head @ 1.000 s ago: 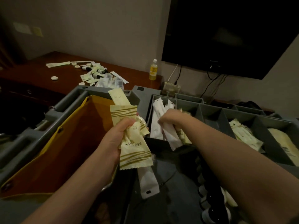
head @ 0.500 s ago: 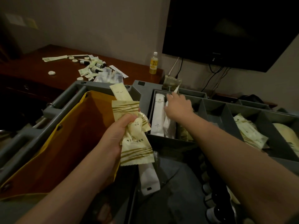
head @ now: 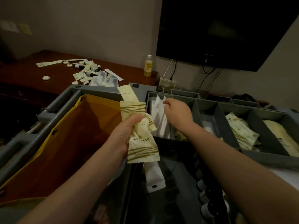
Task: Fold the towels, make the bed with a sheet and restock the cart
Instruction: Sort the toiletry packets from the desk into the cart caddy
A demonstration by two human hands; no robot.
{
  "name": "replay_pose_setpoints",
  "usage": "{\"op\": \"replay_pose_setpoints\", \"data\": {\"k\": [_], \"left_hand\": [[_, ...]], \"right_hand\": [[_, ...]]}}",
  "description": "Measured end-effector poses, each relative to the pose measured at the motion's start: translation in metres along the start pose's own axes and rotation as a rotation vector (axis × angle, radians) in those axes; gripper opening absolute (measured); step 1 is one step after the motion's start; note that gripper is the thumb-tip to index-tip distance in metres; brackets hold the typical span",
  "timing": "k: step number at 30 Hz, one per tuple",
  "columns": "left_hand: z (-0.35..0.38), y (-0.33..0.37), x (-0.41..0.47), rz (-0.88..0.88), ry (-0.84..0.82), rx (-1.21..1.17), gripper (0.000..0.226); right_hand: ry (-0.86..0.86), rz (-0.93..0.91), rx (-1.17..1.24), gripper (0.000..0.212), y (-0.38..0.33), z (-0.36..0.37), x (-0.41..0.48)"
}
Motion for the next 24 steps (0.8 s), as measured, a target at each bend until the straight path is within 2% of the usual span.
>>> {"op": "replay_pose_setpoints", "data": {"k": [3, 6, 10, 12, 14, 16, 18, 19, 21, 22, 24], "left_hand": [[0.005, -0.003, -0.003, -0.006, -0.006, 0.001, 0.007], [0.006, -0.004, -0.006, 0.012, -0.008, 0.007, 0.008], [0.003, -0.004, -0.013, 0.027, -0.022, -0.005, 0.012], [-0.003, -0.003, -0.016, 0.048, -0.012, -0.006, 0.012], [-0.007, -0.004, -0.017, 0.058, -0.019, -0.002, 0.014], [-0.009, -0.004, -0.018, 0.063, -0.023, -0.002, 0.016], [-0.008, -0.006, -0.022, 0.077, -0.032, 0.019, 0.013], [-0.005, -0.007, -0.025, 0.082, -0.033, 0.029, 0.012], [0.005, -0.007, -0.026, 0.085, -0.048, 0.064, 0.011], [0.011, -0.008, -0.026, 0.075, -0.042, 0.094, 0.012], [0.021, -0.016, -0.023, 0.053, -0.070, 0.127, 0.022]], "right_hand": [[-0.207, -0.203, -0.134, 0.040, -0.026, 0.019, -0.015], [-0.521, -0.101, -0.270, 0.047, -0.012, 0.052, -0.027], [-0.648, -0.139, -0.430, 0.065, -0.007, 0.070, -0.030], [-0.668, -0.126, -0.402, 0.071, 0.000, 0.071, -0.033], [-0.634, -0.125, -0.323, 0.071, 0.004, 0.067, -0.033], [-0.406, -0.099, -0.169, 0.063, -0.002, 0.041, -0.027], [-0.151, 0.042, 0.141, 0.045, -0.010, -0.001, -0.024], [-0.129, 0.143, 0.333, 0.039, -0.014, -0.017, -0.028], [-0.256, 0.309, 0.654, 0.038, -0.027, -0.035, -0.049], [-0.323, 0.338, 0.707, 0.041, -0.033, -0.043, -0.064], [-0.379, 0.304, 0.655, 0.054, -0.038, -0.057, -0.093]]}}
Point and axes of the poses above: each hand's wrist, its own x-axis towards the middle knuckle, its own z-axis out of the palm, y = z × x, the point moved 8 cm from there along x, towards the middle knuckle, and after that the axes turned 10 degrees about y, right-handed, at the moved point
